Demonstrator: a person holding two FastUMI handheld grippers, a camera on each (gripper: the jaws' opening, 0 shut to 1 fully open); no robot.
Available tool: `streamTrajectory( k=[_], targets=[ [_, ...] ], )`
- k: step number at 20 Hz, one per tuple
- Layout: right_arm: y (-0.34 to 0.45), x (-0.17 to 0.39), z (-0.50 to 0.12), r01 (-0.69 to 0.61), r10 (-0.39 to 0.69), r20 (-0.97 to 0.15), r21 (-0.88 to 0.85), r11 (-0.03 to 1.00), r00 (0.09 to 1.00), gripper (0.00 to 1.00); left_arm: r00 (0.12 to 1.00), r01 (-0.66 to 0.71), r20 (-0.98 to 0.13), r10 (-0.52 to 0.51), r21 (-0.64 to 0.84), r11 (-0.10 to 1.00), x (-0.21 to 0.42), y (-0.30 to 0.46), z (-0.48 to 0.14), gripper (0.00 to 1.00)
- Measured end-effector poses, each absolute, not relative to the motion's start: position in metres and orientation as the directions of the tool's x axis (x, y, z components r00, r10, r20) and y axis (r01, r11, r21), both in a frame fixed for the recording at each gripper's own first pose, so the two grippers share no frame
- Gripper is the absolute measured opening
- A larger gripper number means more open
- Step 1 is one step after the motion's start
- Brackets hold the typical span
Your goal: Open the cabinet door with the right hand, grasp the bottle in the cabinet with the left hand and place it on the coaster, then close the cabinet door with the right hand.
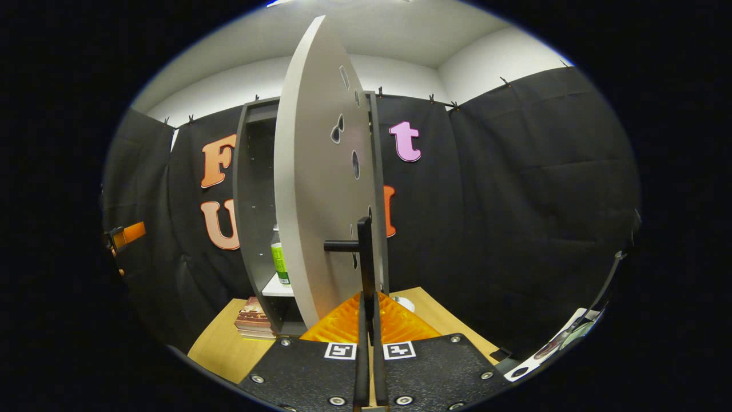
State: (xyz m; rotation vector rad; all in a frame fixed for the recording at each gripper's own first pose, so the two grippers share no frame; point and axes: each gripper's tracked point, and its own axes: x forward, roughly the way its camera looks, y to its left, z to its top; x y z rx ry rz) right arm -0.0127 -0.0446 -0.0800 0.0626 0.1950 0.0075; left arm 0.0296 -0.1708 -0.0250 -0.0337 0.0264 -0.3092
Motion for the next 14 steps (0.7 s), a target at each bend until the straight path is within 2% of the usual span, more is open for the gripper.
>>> streamTrajectory(
  k=[3, 4, 11, 12, 14],
  targets=[
    [-0.067, -0.010, -0.079, -0.007, 0.017, -0.196, 0.055, 0.998, 0.980, 0.03, 0.949, 0.314, -0.012, -0.314, -0.029, 0.949, 0.026, -0.198, -0.019, 0.97],
    [-0.073, -0.009, -0.080, -0.015, 0.028, -0.195, 0.066, 0.998, 0.980, 0.03, 0.949, 0.313, -0.011, -0.314, -0.028, 0.949, 0.027, -0.206, -0.018, 0.94],
    [-0.110, 0.008, -0.084, -0.088, 0.106, -0.195, 0.096, 0.991, 0.975, 0.03, 0.958, 0.285, -0.032, -0.286, -0.019, 0.958, 0.024, -0.254, -0.022, 0.94],
    [-0.115, 0.009, -0.084, -0.096, 0.114, -0.191, 0.102, 0.990, 0.975, 0.03, 0.959, 0.280, -0.033, -0.280, -0.012, 0.960, 0.024, -0.261, -0.022, 0.96],
    [-0.125, 0.010, -0.086, -0.108, 0.127, -0.188, 0.111, 0.988, 0.974, 0.03, 0.960, 0.278, -0.038, -0.278, -0.004, 0.961, 0.024, -0.277, -0.023, 0.93]
  ],
)
